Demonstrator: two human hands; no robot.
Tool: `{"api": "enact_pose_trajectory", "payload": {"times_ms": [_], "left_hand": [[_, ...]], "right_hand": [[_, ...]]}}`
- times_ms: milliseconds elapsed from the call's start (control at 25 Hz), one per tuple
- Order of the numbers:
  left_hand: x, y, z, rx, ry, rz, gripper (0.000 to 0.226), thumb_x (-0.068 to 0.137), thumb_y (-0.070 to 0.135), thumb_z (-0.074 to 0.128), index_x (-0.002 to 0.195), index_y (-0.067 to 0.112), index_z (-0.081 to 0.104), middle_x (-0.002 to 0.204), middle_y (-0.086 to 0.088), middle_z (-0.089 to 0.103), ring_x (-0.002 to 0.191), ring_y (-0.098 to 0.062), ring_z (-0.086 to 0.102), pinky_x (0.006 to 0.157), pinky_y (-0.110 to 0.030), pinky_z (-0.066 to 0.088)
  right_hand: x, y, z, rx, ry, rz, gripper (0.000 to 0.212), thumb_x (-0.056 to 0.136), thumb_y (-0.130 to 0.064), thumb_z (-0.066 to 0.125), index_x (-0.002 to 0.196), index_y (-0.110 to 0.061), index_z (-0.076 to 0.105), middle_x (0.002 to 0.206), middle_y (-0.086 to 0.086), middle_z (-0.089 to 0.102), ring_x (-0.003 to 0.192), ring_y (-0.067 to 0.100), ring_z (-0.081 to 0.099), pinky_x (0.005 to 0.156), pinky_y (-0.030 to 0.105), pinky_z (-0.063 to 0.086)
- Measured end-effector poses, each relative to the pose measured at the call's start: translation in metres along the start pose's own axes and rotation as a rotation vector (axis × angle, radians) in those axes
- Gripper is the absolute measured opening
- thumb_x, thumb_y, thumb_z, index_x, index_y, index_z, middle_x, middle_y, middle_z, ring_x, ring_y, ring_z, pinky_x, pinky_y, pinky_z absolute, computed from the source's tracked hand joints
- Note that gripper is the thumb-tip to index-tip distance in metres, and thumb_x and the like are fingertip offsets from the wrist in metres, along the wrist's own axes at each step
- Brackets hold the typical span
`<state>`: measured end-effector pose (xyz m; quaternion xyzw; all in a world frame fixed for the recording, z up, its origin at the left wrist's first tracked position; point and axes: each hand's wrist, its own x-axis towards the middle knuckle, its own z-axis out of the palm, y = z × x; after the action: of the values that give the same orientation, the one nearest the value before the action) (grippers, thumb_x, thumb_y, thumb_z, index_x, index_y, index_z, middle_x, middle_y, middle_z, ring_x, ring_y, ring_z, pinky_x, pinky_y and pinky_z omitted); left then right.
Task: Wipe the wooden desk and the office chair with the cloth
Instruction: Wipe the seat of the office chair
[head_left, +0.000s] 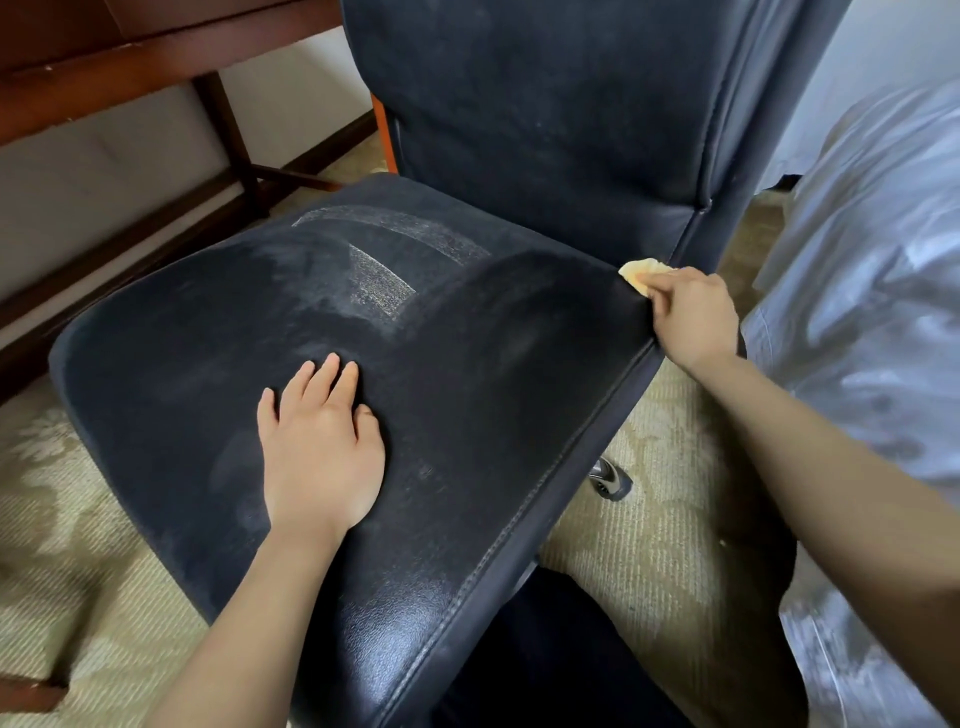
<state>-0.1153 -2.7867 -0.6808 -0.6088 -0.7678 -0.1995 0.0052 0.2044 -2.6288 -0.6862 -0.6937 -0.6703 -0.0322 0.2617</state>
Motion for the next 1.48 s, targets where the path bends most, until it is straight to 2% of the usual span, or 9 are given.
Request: {"api": "enact_pose_trajectory", "payload": {"times_ms": [80, 160, 360, 560, 800, 960, 1120, 1360, 1480], "left_hand": [[0.0, 0.001, 0.001, 0.002, 0.004, -0.004, 0.048, 0.095, 0.019, 0.038, 0.143, 0.013, 0.04, 0.152, -0.002, 0.032, 0.143, -0.019, 0.02, 0.117, -0.04, 0.002], [-0.002, 0.001, 0.001, -0.003, 0.005, -0.009, 0.048, 0.095, 0.018, 0.039, 0.142, 0.013, 0.04, 0.152, -0.003, 0.033, 0.143, -0.019, 0.02, 0.117, -0.04, 0.002], [-0.002, 0.001, 0.0, -0.006, 0.013, -0.005, 0.047, 0.095, 0.018, 0.039, 0.142, 0.013, 0.041, 0.152, -0.002, 0.033, 0.143, -0.019, 0.021, 0.117, -0.04, 0.003], [-0.002, 0.0, -0.001, -0.038, 0.014, -0.004, 0.047, 0.095, 0.017, 0.041, 0.142, 0.013, 0.041, 0.152, -0.003, 0.033, 0.144, -0.018, 0.02, 0.118, -0.039, 0.003], [-0.003, 0.002, -0.002, -0.066, 0.016, -0.01, 0.047, 0.096, 0.017, 0.041, 0.143, 0.013, 0.04, 0.153, -0.002, 0.031, 0.144, -0.017, 0.019, 0.118, -0.038, 0.004], [-0.006, 0.006, -0.001, -0.037, 0.014, -0.018, 0.048, 0.097, 0.021, 0.037, 0.145, 0.015, 0.036, 0.154, 0.0, 0.027, 0.145, -0.016, 0.016, 0.118, -0.037, 0.002], [-0.009, 0.015, 0.001, -0.004, 0.004, -0.038, 0.05, 0.098, 0.023, 0.033, 0.147, 0.015, 0.03, 0.156, 0.001, 0.022, 0.146, -0.016, 0.011, 0.117, -0.038, 0.0], [-0.015, 0.036, 0.004, 0.001, -0.009, -0.096, 0.058, 0.097, 0.028, 0.033, 0.151, 0.016, 0.015, 0.16, -0.003, 0.006, 0.146, -0.02, -0.003, 0.117, -0.042, -0.004], [-0.013, 0.046, 0.005, -0.13, -0.053, -0.13, 0.063, 0.097, 0.029, 0.039, 0.151, 0.02, 0.009, 0.16, -0.001, -0.001, 0.145, -0.019, -0.012, 0.115, -0.04, -0.011]], "right_hand": [[-0.016, -0.017, 0.003, 0.054, 0.065, 0.115, 0.032, 0.097, -0.013, 0.044, 0.122, -0.017, 0.065, 0.124, 0.012, 0.059, 0.104, 0.038, 0.048, 0.083, 0.038, 0.043], [-0.042, -0.036, -0.001, 0.069, 0.073, 0.069, 0.031, 0.097, -0.013, 0.046, 0.12, -0.017, 0.066, 0.122, 0.011, 0.061, 0.101, 0.037, 0.049, 0.082, 0.037, 0.04], [-0.124, -0.095, -0.031, 0.137, 0.002, -0.327, 0.029, 0.088, -0.004, 0.053, 0.106, -0.017, 0.073, 0.101, 0.005, 0.07, 0.076, 0.03, 0.051, 0.072, 0.041, 0.048], [-0.176, -0.153, -0.047, 0.213, -0.235, -0.667, 0.027, 0.08, -0.016, 0.055, 0.099, -0.029, 0.071, 0.097, -0.007, 0.068, 0.077, 0.023, 0.047, 0.068, 0.037, 0.045], [-0.143, -0.14, -0.046, 0.259, -0.286, -0.887, 0.022, 0.082, -0.011, 0.063, 0.094, -0.025, 0.075, 0.09, -0.001, 0.068, 0.073, 0.026, 0.052, 0.065, 0.036, 0.051], [-0.092, -0.123, -0.035, 0.156, -0.193, -0.827, 0.032, 0.083, -0.005, 0.066, 0.101, -0.031, 0.073, 0.096, 0.001, 0.068, 0.071, 0.028, 0.053, 0.064, 0.031, 0.05], [-0.031, -0.091, -0.018, -0.011, -0.341, -0.525, 0.033, 0.099, -0.026, 0.042, 0.122, -0.039, 0.061, 0.124, -0.004, 0.058, 0.103, 0.024, 0.046, 0.087, 0.037, 0.044], [0.043, -0.059, 0.0, -0.136, -0.273, -0.13, 0.034, 0.1, -0.022, 0.04, 0.127, -0.026, 0.06, 0.129, 0.006, 0.056, 0.119, 0.031, 0.045, 0.09, 0.042, 0.043], [0.068, -0.069, 0.015, -0.167, -0.242, 0.0, 0.034, 0.093, -0.009, 0.044, 0.123, -0.014, 0.059, 0.122, 0.013, 0.057, 0.117, 0.034, 0.045, 0.087, 0.04, 0.042]]}}
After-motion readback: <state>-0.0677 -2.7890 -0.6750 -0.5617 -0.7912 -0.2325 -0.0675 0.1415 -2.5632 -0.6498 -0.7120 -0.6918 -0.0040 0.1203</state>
